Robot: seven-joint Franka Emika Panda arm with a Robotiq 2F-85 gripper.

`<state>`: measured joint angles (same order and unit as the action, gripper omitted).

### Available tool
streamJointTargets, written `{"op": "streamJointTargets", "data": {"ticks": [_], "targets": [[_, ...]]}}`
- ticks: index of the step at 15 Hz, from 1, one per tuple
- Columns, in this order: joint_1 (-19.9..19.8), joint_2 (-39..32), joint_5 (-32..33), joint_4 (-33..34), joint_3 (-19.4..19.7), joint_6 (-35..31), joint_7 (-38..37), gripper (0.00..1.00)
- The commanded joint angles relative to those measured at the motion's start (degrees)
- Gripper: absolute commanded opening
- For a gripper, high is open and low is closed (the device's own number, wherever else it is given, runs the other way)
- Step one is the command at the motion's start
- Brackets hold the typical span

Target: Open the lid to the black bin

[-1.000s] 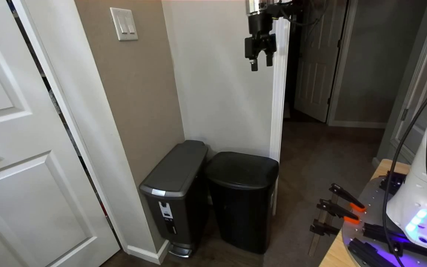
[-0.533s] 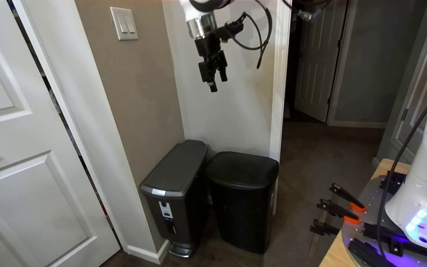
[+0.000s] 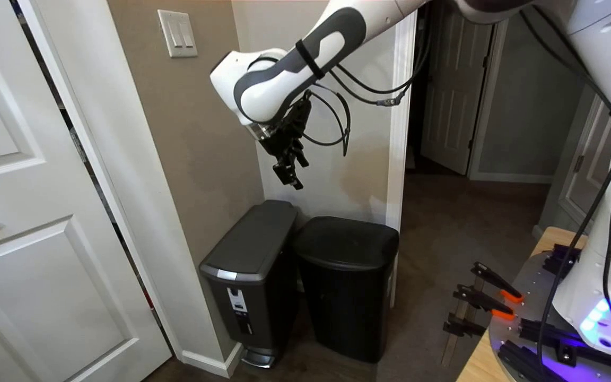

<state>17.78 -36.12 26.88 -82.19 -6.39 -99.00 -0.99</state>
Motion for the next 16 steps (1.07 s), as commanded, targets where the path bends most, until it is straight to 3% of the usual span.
{"op": "streamJointTargets", "data": {"ticks": [1, 12, 16], "targets": [[-1.0, -4.2, -0.8, 3.2, 1.7, 1.4, 2.1, 1.00], [0.9, -5.1, 0.9, 3.0, 2.9, -0.7, -1.6, 1.00], [1.7, -10.7, 0.2, 4.1, 3.0, -4.0, -3.3, 1.00]]}}
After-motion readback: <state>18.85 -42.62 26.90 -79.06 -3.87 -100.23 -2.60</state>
